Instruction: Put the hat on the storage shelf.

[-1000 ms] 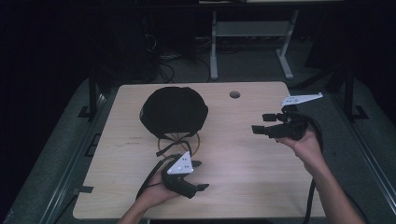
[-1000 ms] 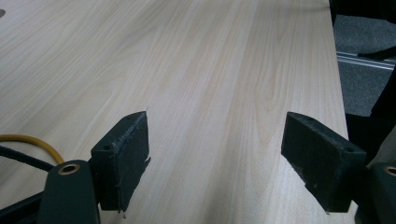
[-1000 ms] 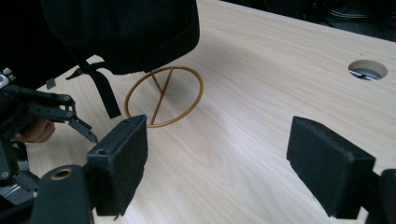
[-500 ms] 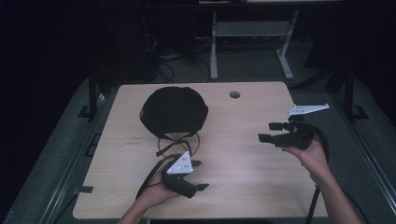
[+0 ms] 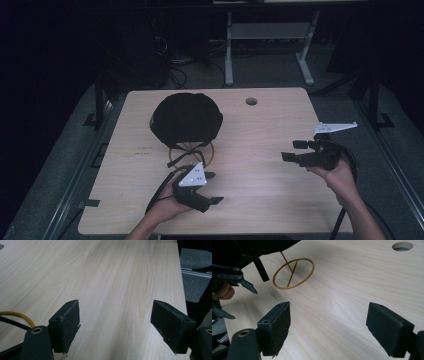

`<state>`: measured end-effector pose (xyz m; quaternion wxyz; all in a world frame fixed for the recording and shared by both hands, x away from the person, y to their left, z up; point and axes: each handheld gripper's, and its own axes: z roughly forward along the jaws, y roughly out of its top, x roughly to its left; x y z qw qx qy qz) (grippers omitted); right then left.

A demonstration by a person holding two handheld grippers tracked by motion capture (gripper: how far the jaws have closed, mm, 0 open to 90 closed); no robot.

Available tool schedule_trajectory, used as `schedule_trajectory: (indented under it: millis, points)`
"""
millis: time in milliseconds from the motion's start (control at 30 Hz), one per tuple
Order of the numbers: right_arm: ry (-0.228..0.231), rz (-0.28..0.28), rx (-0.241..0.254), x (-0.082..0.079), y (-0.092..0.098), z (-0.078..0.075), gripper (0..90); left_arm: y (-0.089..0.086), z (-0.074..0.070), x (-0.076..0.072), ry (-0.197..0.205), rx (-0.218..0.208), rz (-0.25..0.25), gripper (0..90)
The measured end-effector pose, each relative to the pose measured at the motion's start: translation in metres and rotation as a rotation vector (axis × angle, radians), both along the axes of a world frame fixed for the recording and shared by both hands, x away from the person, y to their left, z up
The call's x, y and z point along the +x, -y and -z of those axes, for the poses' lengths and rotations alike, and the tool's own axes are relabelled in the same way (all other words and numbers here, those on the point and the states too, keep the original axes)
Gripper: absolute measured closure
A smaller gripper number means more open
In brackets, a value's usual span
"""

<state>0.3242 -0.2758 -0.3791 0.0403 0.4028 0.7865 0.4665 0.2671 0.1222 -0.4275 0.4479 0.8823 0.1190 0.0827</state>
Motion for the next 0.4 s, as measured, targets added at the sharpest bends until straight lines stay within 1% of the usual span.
schedule_trajectory:
  millis: [67,133,233,267,367,400]
  points:
    - [0.0,0.002,-0.003,-0.003,0.001,0.001,19.1,0.0,0.0,0.0,-0.001,0.0,0.0,22.9]
    - [-0.009,0.005,0.0,-0.006,0.003,0.003,19.1,0.0,0.0,0.0,0.0,0.001,0.001,22.8]
    - [-0.002,0.013,-0.008,-0.011,0.005,0.006,18.9,0.0,0.0,0.0,-0.001,-0.002,0.0,22.8]
    - [-0.004,0.015,-0.015,-0.014,0.005,0.007,18.6,0.0,0.0,0.0,-0.002,-0.003,0.0,22.8]
    - [0.009,0.014,-0.022,-0.022,0.005,0.01,18.4,0.001,0.0,-0.001,-0.007,-0.004,-0.001,22.8]
    - [0.012,0.01,-0.026,-0.029,0.004,0.013,18.2,0.002,0.0,-0.001,-0.004,-0.001,0.002,22.8]
